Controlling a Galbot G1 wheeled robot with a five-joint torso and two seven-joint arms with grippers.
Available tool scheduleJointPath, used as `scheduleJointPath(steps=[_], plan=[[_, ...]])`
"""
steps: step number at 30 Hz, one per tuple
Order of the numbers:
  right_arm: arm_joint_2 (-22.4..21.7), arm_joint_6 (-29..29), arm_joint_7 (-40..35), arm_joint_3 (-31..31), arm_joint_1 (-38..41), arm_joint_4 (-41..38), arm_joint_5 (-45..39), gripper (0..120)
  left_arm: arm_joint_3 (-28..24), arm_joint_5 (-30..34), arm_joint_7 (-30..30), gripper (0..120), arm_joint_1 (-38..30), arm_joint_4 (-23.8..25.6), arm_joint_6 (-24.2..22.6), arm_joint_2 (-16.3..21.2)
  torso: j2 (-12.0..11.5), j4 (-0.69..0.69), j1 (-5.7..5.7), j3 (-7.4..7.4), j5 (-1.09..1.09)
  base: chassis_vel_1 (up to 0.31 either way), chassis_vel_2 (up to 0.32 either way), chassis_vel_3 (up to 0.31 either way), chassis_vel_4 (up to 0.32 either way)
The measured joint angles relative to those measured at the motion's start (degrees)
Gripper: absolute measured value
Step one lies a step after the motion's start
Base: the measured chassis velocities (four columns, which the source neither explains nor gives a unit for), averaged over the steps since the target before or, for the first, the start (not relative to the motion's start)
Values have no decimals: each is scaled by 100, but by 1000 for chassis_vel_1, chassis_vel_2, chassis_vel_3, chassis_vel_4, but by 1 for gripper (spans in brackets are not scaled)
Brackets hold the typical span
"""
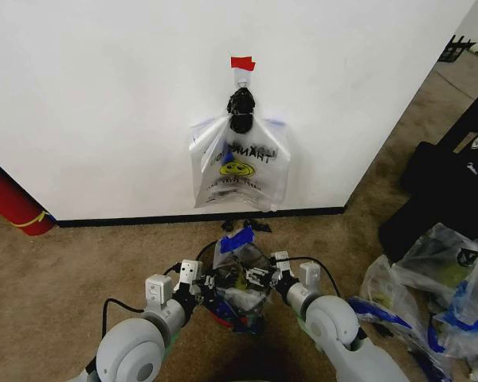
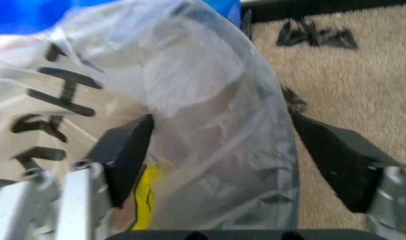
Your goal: Pick up the garbage bag from the wall and place it over the trash bin.
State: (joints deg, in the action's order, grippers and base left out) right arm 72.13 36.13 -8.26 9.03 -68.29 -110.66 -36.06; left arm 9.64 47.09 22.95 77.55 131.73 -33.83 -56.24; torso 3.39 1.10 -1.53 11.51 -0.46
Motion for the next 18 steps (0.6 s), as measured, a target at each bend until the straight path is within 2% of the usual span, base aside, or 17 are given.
scheduleJointPath(steps=[6, 7, 10, 13, 17, 18], plan=[[10, 249, -150, 34, 20, -8, -62, 53, -10, 0, 0, 0, 14, 21, 2, 1, 0, 0, 0, 0, 0, 0, 0, 0, 0], [10, 249, -150, 34, 20, -8, -62, 53, -10, 0, 0, 0, 14, 21, 2, 1, 0, 0, 0, 0, 0, 0, 0, 0, 0], [20, 265, -208, 43, 8, -10, -74, 38, -30, 0, 0, 0, 20, 24, 2, 0, 0, 1, 0, 0, 0, 0, 0, 0, 0], [28, 263, -243, 49, 3, 0, -98, 32, -43, 0, 0, 0, 22, 24, 1, 0, 0, 1, 0, 0, 0, 0, 0, 0, 0], [73, 206, -314, 100, -8, 83, -189, 13, -60, 0, -1, 0, 27, 25, -10, 1, 1, 2, 0, -1, -1, 0, 0, 0, 0], [84, 183, -328, 108, -15, 97, -211, 12, -61, 0, -1, 0, 29, 26, -10, 1, 1, 2, 0, -1, -2, 0, 0, 0, 0]])
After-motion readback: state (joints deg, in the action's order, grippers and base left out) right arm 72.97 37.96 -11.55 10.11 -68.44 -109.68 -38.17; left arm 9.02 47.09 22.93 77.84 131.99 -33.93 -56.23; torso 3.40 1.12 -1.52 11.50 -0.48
